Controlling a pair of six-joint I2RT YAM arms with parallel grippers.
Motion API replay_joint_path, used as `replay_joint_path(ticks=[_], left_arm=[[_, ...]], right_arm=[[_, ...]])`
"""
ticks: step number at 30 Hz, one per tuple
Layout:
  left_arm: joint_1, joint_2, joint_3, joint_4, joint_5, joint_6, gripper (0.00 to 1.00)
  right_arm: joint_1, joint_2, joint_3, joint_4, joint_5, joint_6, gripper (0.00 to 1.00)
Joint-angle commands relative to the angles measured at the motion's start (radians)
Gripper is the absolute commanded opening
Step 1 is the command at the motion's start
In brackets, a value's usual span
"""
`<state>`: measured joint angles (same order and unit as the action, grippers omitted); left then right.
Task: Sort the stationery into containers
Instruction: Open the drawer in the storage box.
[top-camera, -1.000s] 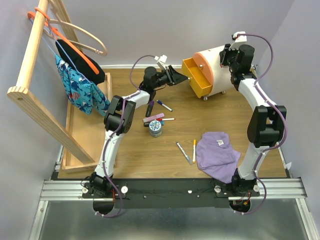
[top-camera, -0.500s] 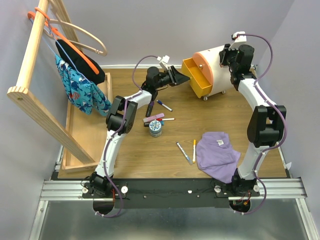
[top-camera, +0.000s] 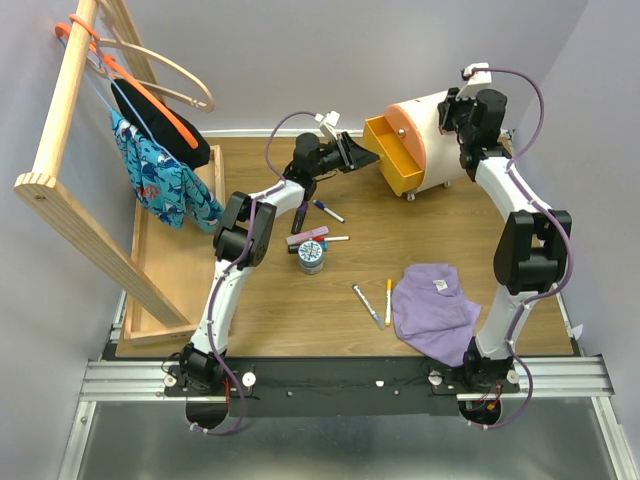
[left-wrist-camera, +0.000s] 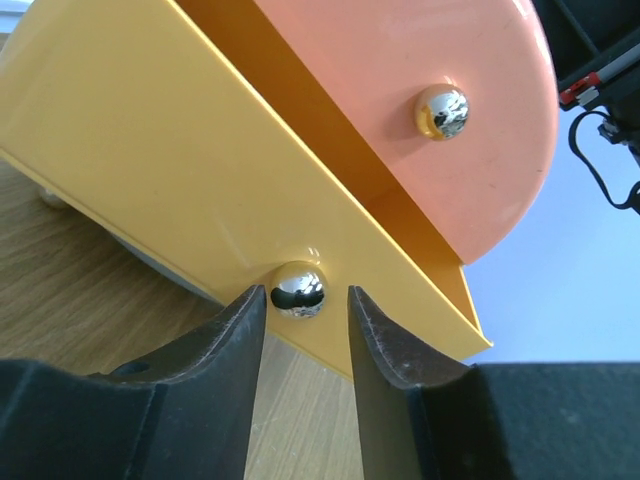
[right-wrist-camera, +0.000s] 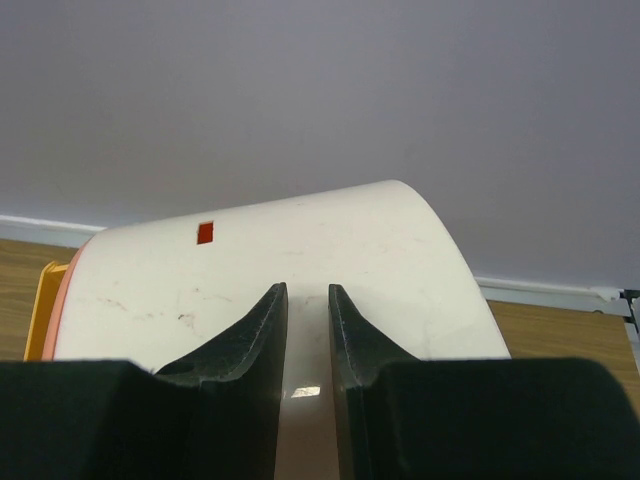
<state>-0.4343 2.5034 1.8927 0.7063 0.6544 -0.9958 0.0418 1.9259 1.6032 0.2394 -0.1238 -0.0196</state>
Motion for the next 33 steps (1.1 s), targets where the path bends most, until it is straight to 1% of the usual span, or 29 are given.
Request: replay_joint_path(ticks=[1,4,10,11,14,23,33], left_arm=[[-0.012,0.028,0.034,-0.017,-0.029,0.000,0.45],[-0.014,0.029,0.034,-0.014,-0.032,0.000,0.43],[-0.009,0.020,0.020,0.004,-0.030,-0.004,0.32],[-0.009,0.017,0.017,0.002,-0.032,-0.003,0.29],[-0.009,0.009,0.000,0.013,-0.038,0.008,0.26],[0.020,-0.031,-0.084,0.058,-0.016,-0.009,0.21],[0.031,-0.063,-0.090,0.097,0.005,-0.017,0.20]], right_arm=[[0.017,0.055,-0.011,-0.094,0.013,-0.017,0.31],[0.018,0.056,-0.011,-0.094,0.013,-0.019,0.31],[0.021,0.061,-0.015,-0.094,0.016,-0.022,0.31],[0.021,0.059,-0.014,-0.094,0.016,-0.023,0.31],[0.023,0.065,-0.015,-0.091,0.018,-0.020,0.31],[0.024,0.077,-0.012,-0.084,0.024,-0.022,0.31],[0.024,0.076,-0.019,-0.077,0.024,-0.025,0.31]])
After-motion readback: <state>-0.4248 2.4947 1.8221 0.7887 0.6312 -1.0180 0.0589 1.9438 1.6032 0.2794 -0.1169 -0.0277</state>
